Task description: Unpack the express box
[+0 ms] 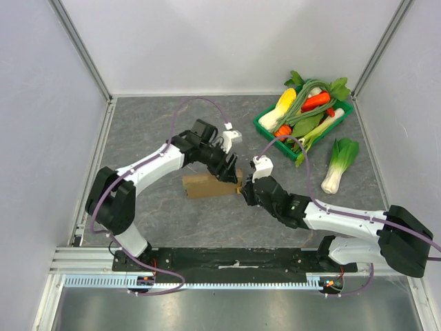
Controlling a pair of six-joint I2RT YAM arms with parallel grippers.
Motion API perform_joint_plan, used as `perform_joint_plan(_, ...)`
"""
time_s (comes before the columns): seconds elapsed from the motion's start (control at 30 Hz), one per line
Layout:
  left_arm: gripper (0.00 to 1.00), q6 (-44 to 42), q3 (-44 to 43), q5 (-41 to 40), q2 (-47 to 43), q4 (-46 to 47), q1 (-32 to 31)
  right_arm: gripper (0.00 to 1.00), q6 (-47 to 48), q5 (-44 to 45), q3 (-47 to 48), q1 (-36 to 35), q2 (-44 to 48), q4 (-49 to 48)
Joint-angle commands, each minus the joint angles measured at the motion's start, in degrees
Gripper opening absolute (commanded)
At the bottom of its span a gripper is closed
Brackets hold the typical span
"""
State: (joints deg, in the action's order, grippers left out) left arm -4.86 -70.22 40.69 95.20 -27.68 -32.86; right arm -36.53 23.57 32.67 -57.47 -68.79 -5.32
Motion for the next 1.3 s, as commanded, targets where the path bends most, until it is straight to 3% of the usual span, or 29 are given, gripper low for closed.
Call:
perform_joint_plan(0.0, 0.71, -5.6, 1.5, -13.8, -2.6, 0.8, -5.7, 0.00, -2.5, -1.2, 2.3, 0.8, 1.2, -0.8)
perform_joint_plan(0.07, 0.69, -5.6, 1.6, -15.6, -1.9, 0.8, -6.1, 0.00, -2.5, -1.5, 2.8, 1.0, 1.5, -0.3)
perform_joint_plan(0.3, 0.45, -6.6, 2.7, -19.3, -2.6, 2.5, -6.7, 0.00, -3.1, -1.6, 3.1, 1.6, 3.4, 2.1)
perform_joint_plan(0.5, 0.33, -8.0, 5.6, -21.3, -5.0, 4.6, -6.9, 0.00, -3.5, -0.9, 3.6, 1.8, 7.7, 5.1)
perform_joint_plan(0.73, 0.24, -11.6, 11.0, -20.7, -8.7, 8.7, -7.7, 0.00, -2.1, 3.8, 4.7, 2.6, 18.4, 8.4)
perform_joint_plan(0.87, 0.22, -15.3, 17.2, -19.1, -13.7, 16.1, -8.8, 0.00, -1.5, 1.8, 7.1, 4.6, 18.2, 8.5)
perform_joint_plan(1.27, 0.19, -18.3, 23.4, -22.8, -17.7, 20.0, -11.3, 0.00, -3.6, -8.8, 11.6, 6.6, 14.7, 11.6)
